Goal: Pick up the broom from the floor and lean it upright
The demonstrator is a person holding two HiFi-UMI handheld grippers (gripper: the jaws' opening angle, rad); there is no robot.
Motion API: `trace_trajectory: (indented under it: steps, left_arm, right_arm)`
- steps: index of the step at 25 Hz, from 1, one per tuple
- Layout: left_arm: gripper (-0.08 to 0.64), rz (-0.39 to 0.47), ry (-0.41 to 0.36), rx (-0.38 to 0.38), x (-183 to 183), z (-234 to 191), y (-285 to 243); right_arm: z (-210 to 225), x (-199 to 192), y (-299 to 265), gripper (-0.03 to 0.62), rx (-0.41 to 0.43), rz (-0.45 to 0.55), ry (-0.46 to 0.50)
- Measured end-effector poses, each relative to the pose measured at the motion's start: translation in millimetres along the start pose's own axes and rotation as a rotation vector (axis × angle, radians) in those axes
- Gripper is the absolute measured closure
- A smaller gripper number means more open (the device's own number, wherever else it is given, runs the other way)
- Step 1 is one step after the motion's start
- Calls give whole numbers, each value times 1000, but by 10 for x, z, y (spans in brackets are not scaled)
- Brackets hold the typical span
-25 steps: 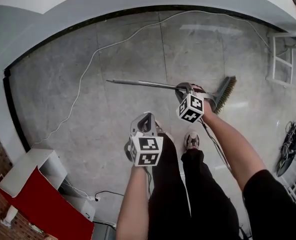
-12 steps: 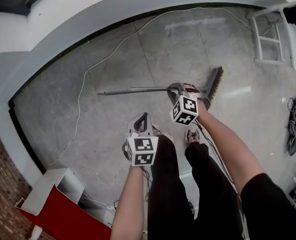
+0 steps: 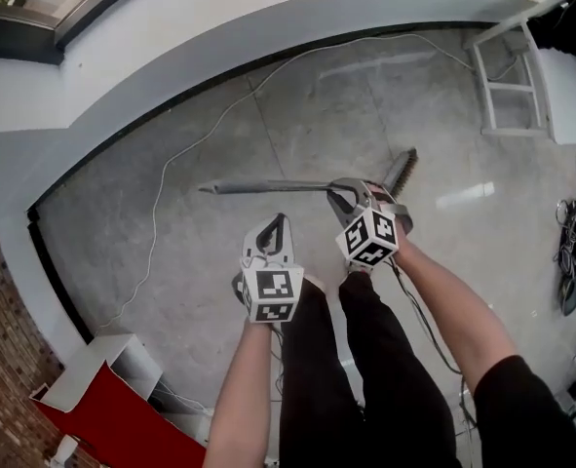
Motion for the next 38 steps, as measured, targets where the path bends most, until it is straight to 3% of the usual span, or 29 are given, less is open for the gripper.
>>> trace_trajectory:
  steps: [10,29,38]
  left_arm:
    - [554,110,-43,-16,606,473,-25]
    - [554,157,-156,-99,776,972,54]
    - [554,170,-234,-131,931,947,44]
  right_arm:
    - [354,-143,631,529,-73,80,-92]
    - [435,-417,1199,531,-192,171,-215]
    - [677,-501,1453,531,-402,253,-449]
Point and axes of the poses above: the fingertips, and each gripper's own axes: y backward along the fingers, z to its right, x out of its top, the point moved 3 cm from there along y, backward along the fingers, and after that the axes turned 7 degrees about -y, right-handed, at the moved point
